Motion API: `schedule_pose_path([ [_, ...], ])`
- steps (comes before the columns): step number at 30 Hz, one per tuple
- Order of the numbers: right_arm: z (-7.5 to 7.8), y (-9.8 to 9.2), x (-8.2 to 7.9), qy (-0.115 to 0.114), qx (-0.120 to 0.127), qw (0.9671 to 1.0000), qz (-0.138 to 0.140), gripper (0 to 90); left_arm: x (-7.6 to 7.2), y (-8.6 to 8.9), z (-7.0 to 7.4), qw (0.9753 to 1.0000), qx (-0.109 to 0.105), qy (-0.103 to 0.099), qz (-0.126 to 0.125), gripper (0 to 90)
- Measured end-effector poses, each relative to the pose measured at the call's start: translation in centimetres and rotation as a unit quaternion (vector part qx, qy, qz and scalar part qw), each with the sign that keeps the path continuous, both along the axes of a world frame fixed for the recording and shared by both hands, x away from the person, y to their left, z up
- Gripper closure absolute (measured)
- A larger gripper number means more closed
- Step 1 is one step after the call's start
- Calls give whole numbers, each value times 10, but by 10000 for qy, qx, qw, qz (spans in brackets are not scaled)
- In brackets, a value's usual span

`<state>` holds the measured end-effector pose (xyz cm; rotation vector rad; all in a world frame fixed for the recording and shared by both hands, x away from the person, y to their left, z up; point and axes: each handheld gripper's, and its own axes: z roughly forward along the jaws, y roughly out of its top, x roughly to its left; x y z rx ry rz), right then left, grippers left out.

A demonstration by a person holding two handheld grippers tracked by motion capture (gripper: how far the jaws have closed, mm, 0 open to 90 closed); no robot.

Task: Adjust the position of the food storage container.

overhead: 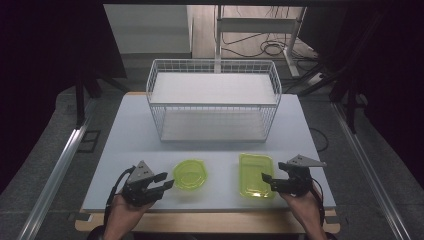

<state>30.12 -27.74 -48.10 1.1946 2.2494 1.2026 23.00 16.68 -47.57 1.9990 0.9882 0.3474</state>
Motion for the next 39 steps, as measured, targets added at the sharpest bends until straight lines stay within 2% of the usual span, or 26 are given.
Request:
schedule_pose_path([
  [2,0,1,0,7,-13,10000,9,196,0,-4,0,10000,18,11,-55,655],
  [3,0,2,0,-10,-44,10000,25,201,0,-8,1,9999,8,21,-116,717],
  [4,0,2,0,-10,-44,10000,25,201,0,-12,1,9998,-21,28,-170,717],
  [5,0,4,0,-38,-44,10000,38,201,2,-19,2,9995,-74,55,-299,768],
  [6,0,4,0,-38,-44,10000,38,201,2,-19,2,9995,-74,55,-299,789],
  [7,0,4,0,-45,-43,10000,50,201,2,-24,2,9993,-64,25,-358,789],
  [8,-1,5,1,-73,-66,9999,60,202,3,-28,3,9992,-58,11,-403,843],
  [11,0,5,1,-88,-82,9999,58,204,6,-38,4,9985,-61,-13,-548,897],
  [12,0,4,1,-98,-93,9999,44,204,8,-47,4,9979,15,-52,-643,898],
  [13,0,4,1,-97,-81,9999,38,204,8,-47,4,9979,15,-52,-643,898],
  [16,0,3,1,-105,-76,9999,28,204,15,-69,5,9962,242,-141,-829,899],
  [17,0,3,1,-105,-76,9999,28,204,15,-69,5,9962,242,-141,-829,899],
  [19,0,3,1,-108,-88,9999,24,204,19,-79,4,9952,297,-112,-929,899],
  [22,-1,4,1,-84,-112,9999,15,204,28,-95,-4,9942,346,79,-1012,898],
  [25,-1,3,2,-79,-73,9999,20,204,32,-101,-7,9943,410,117,-981,898],
  [28,1,4,0,-190,-50,9998,34,215,38,-107,-8,9940,569,127,-921,898],
  [32,2,5,-2,-265,-54,9996,55,225,43,-110,-9,9944,623,173,-834,898],
  [39,1,5,-2,-222,-49,9997,56,226,49,-95,-13,9957,704,247,-542,898],
])
